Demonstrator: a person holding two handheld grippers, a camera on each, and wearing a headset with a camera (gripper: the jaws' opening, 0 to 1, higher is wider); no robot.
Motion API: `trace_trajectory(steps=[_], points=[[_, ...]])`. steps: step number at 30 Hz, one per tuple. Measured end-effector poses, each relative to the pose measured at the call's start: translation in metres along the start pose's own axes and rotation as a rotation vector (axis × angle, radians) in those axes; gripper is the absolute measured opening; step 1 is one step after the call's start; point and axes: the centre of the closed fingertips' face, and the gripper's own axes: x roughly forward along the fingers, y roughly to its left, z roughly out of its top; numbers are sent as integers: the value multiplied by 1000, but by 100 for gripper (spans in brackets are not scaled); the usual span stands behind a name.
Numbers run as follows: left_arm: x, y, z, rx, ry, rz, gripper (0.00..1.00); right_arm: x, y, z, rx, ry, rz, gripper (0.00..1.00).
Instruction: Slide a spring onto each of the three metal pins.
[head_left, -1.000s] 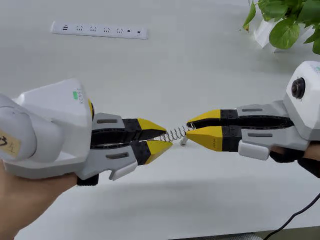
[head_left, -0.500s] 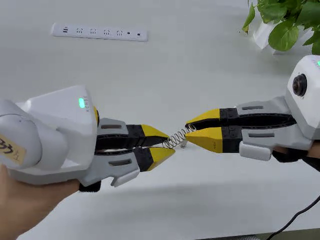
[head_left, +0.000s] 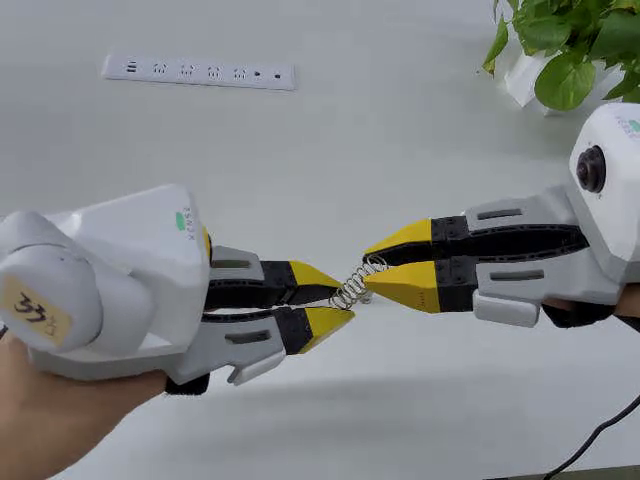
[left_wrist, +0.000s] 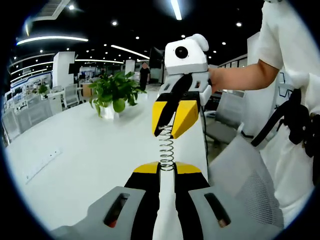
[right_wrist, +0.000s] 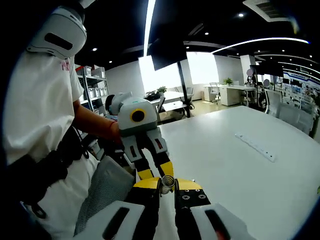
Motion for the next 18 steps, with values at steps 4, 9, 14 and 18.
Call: trace_trajectory(steps=[4, 9, 14, 18], points=[[0, 0, -1, 5, 3, -1, 6, 2, 3, 2, -28, 27, 7, 7], [-1, 0, -1, 5, -3, 3, 6, 3, 5, 2, -39, 43, 12, 7], [-1, -1, -1, 1, -8, 2, 6, 3, 6, 1, -41, 55, 19, 7], [0, -1, -1, -3, -14, 2, 6, 2, 5, -1, -37, 66, 20, 7]])
